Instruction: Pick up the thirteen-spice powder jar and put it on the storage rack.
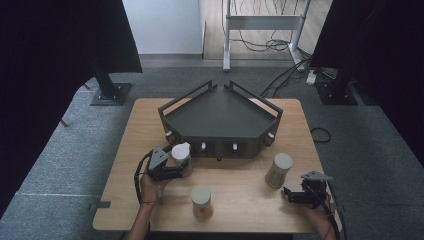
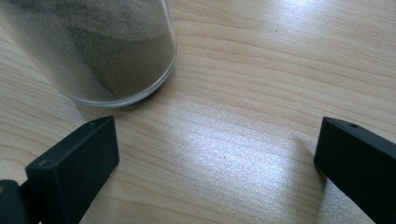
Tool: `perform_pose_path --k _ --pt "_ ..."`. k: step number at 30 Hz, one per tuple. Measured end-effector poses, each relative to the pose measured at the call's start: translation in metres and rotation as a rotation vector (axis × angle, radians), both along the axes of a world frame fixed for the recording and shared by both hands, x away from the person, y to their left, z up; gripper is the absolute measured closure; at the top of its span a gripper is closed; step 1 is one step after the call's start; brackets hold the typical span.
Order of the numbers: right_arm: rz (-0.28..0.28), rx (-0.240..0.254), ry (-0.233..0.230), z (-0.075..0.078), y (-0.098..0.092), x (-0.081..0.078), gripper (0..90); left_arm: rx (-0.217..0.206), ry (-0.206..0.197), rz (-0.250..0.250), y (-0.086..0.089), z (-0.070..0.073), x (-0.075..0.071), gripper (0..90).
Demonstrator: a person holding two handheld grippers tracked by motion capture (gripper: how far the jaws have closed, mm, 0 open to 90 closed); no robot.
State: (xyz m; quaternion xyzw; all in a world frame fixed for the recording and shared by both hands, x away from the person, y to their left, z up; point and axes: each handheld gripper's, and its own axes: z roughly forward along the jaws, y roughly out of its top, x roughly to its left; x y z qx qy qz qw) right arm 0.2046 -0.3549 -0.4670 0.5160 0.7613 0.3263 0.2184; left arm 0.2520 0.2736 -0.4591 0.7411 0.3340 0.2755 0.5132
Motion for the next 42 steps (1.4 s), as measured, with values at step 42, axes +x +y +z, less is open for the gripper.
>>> perform_pose_path --k 42 --pt "0.0 0.0 0.0 0.0 0.0 0.0 0.0 -0.054 0.052 -0.02 -0.002 0.022 0.001 30.6"
